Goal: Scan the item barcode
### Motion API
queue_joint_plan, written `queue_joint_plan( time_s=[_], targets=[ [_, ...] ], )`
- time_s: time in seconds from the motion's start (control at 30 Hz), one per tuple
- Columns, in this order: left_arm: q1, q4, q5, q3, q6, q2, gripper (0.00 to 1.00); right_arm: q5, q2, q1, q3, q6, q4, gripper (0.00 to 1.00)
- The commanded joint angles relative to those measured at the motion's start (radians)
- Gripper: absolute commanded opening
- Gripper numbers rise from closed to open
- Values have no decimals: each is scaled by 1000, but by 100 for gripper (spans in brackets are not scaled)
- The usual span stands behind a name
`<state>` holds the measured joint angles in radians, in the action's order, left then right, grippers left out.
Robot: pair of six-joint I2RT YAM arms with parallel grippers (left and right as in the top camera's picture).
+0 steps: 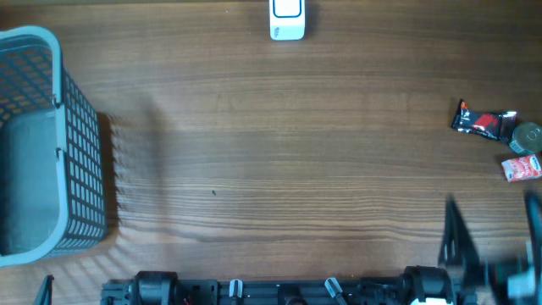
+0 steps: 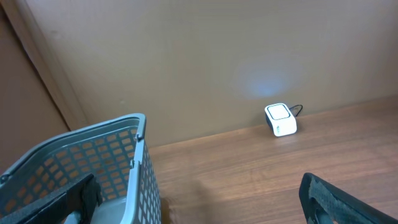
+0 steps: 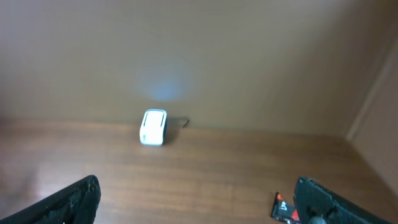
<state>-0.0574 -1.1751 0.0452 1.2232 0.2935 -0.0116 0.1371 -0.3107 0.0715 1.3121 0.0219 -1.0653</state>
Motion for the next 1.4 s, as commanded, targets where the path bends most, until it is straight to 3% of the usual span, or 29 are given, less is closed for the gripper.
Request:
queue_joint_plan(
  time_s=[0.0, 0.1, 0.27, 0.33, 0.57, 0.73, 0.9, 1.0, 1.2, 1.27, 1.37],
  targets=[
    [-4, -1, 16, 8, -39, 7, 100, -48, 201, -6, -38, -55, -11, 100],
    [-5, -1, 4, 8, -48, 7, 100, -32, 309, -6, -53, -68, -18, 100],
    [-5, -12, -28, 8, -70, 7, 100, 26, 286, 1, -92, -167, -210, 100],
    [-9, -17, -33, 8, -69, 7, 100, 65, 286, 1, -139, -187, -214, 100],
    [-18, -60, -29, 8, -65, 7, 100, 89, 286, 1, -403, -183, 167, 100],
    [-18, -126, -29, 8, -65, 7, 100, 93, 286, 1, -597, -222, 221, 100],
    [-18, -128, -29, 8, -65, 7, 100, 85, 286, 1, -777, -360, 584, 100],
    [-18, -134, -29, 8, -65, 7, 100, 39, 286, 1, -882, -353, 760, 100],
    [-18, -164, -28, 8, -65, 7, 100, 249, 286, 1, -1157, 174, 1066, 100],
    [-18, -167, -28, 8, -65, 7, 100, 269, 286, 1, -1204, 248, 1125, 100],
    [-18, -184, -28, 8, -65, 7, 100, 194, 286, 1, -1239, 228, 1107, 100]
  ],
)
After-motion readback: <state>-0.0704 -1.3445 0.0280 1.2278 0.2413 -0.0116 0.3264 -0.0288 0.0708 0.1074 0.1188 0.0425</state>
